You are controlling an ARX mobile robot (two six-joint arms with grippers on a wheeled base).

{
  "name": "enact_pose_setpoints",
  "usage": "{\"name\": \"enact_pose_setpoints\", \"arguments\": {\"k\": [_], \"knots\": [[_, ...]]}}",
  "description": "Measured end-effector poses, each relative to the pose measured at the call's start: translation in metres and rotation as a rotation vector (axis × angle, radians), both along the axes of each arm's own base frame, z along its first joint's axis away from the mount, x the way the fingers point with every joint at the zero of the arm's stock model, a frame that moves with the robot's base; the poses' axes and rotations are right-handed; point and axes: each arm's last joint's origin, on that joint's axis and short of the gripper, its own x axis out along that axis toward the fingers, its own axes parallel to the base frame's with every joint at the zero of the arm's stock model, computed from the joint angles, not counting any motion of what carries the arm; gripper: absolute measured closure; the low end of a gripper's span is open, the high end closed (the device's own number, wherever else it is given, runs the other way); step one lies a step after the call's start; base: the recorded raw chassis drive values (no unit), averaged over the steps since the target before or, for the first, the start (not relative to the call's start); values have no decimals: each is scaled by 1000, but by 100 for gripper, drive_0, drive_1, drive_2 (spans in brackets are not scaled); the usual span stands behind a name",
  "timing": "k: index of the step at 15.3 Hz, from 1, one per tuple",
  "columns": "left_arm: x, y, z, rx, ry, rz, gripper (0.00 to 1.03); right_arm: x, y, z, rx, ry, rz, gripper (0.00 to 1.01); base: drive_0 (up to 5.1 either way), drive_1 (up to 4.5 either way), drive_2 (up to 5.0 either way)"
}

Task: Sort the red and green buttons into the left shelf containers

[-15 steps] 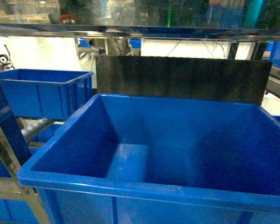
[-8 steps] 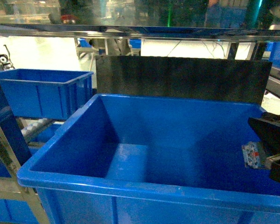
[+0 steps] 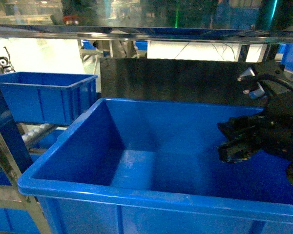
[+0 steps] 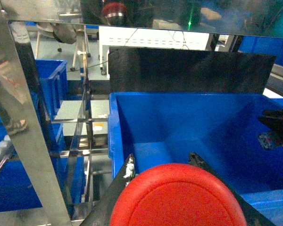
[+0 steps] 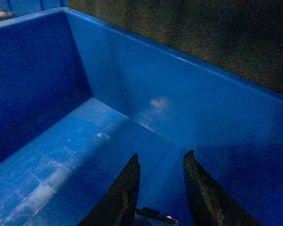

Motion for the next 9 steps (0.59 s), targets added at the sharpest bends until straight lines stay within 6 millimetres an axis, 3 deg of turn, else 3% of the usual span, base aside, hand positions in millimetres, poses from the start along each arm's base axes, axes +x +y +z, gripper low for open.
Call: {"name": "enact_pose_setpoints", "arguments": {"k": [3, 4, 7, 9], "knots": [[0, 0, 0, 0, 0, 0, 76, 19, 6, -3, -39, 39, 24, 75, 0, 0, 0], [0, 0, 0, 0, 0, 0, 76, 23, 7, -3, -47, 40, 28, 69, 0, 0, 0], [0, 0, 0, 0, 0, 0, 76, 27, 8, 0, -41, 17, 44, 34, 0, 0, 0], [0, 0, 0, 0, 0, 0, 76, 20, 6, 3, -42, -29, 31, 12, 0, 0, 0]]}}
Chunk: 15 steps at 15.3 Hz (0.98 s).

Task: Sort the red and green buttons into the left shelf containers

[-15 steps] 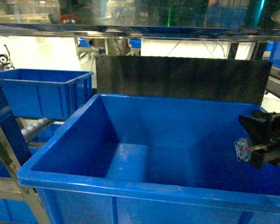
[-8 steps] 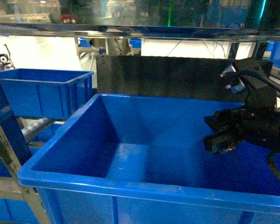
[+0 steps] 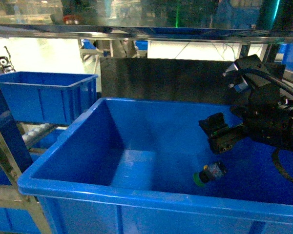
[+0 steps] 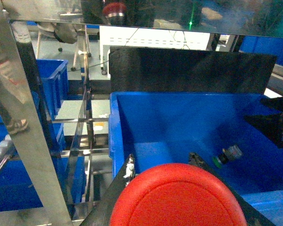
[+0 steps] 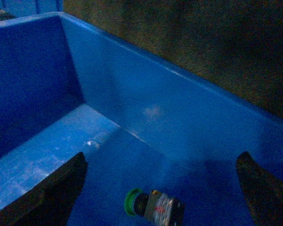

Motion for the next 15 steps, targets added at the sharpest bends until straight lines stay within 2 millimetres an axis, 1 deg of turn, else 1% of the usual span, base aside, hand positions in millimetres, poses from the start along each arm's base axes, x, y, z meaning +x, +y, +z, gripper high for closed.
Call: {"name": "enact_pose_setpoints", "arguments": {"k": [1, 2, 4, 6, 8, 9, 10, 11, 12, 13, 15], "knots": [[0, 0, 0, 0, 0, 0, 76, -11, 2, 2, -7, -46, -9, 1, 0, 0, 0], [0, 0, 0, 0, 0, 0, 76, -21, 0, 4, -5, -73, -15, 4, 0, 0, 0], [0, 0, 0, 0, 0, 0, 76, -30, 2, 6, -5, -110, -11, 3, 0, 0, 0], [0, 0, 0, 0, 0, 0, 76, -42, -1, 6, -9, -135, -15, 3, 0, 0, 0], [0, 0, 0, 0, 0, 0, 76, -62, -7, 4, -8, -163, -38, 3, 0, 0, 0], [0, 0, 0, 0, 0, 0, 76, -76, -13, 5, -6, -192, -62, 3, 0, 0, 0], [0, 0, 0, 0, 1, 0, 76, -84, -15, 8, 0, -217, -67, 3, 0, 0, 0], [0, 0, 0, 0, -1, 0, 76, -98, -24, 16, 18, -257, -98, 3, 0, 0, 0], [0, 0, 0, 0, -1, 0, 76, -138, -59, 49, 105, -350, -248, 3, 0, 0, 0], [0, 0, 0, 0, -1, 0, 76, -179, -101, 85, 200, -396, -380, 3, 0, 0, 0], [0, 0, 0, 0, 0, 0, 76, -203, -115, 102, 235, -434, -419, 3, 0, 0, 0]]}}
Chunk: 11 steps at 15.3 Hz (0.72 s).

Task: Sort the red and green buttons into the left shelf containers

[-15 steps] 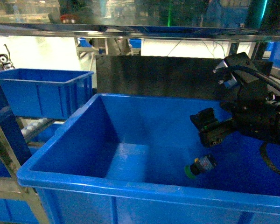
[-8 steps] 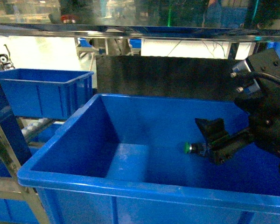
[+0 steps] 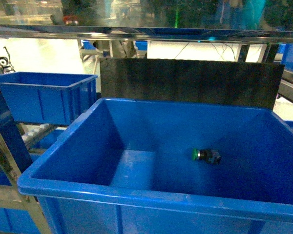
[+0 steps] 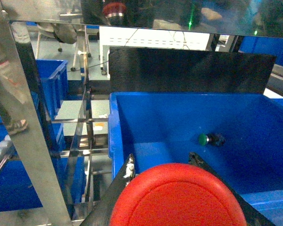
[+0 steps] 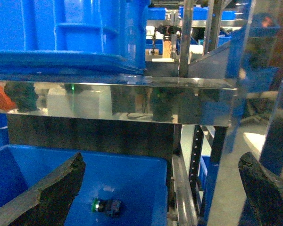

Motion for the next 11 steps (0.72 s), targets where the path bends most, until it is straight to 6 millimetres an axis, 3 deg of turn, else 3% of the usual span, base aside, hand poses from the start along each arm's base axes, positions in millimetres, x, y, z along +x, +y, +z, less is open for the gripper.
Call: {"name": "enact_pose_setpoints", "arguments": {"k": [5, 9, 11], "knots": [[0, 0, 0, 0, 0, 0, 76, -65, -8, -6, 59, 41, 62, 3, 0, 0, 0], [0, -1, 0, -1, -5, -3, 76, -65, -7, -8, 64, 54, 92, 3, 0, 0, 0], [10, -13, -3, 3, -23, -55, 76, -65, -7, -8, 64, 55, 92, 3, 0, 0, 0]]}}
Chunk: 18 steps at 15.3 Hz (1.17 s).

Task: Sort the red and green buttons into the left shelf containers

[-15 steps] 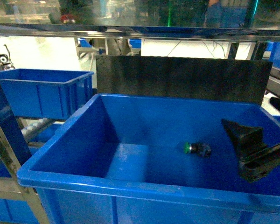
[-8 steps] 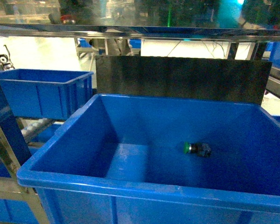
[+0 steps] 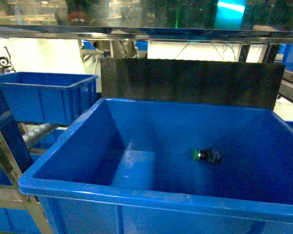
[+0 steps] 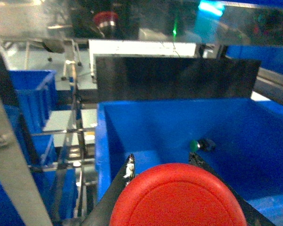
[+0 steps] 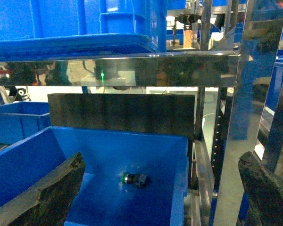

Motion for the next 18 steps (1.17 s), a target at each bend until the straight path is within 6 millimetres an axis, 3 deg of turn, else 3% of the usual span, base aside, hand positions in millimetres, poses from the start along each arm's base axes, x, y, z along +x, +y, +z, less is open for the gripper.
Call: {"name": "enact_pose_setpoints", "arguments": {"k": [3, 7, 12, 18], "knots": [[15, -22, -19, 51, 44, -98, 76, 0, 0, 0, 0, 0, 0, 3, 0, 0, 0], [42, -45, -30, 82, 54, -98, 76, 0, 0, 0, 0, 1, 0, 3, 0, 0, 0], [70, -52, -56, 89, 140, -77, 76, 0, 0, 0, 0, 0, 0, 3, 0, 0, 0], [119, -74, -78, 69, 238, -72, 76, 0, 0, 0, 0, 0, 0, 3, 0, 0, 0]]}}
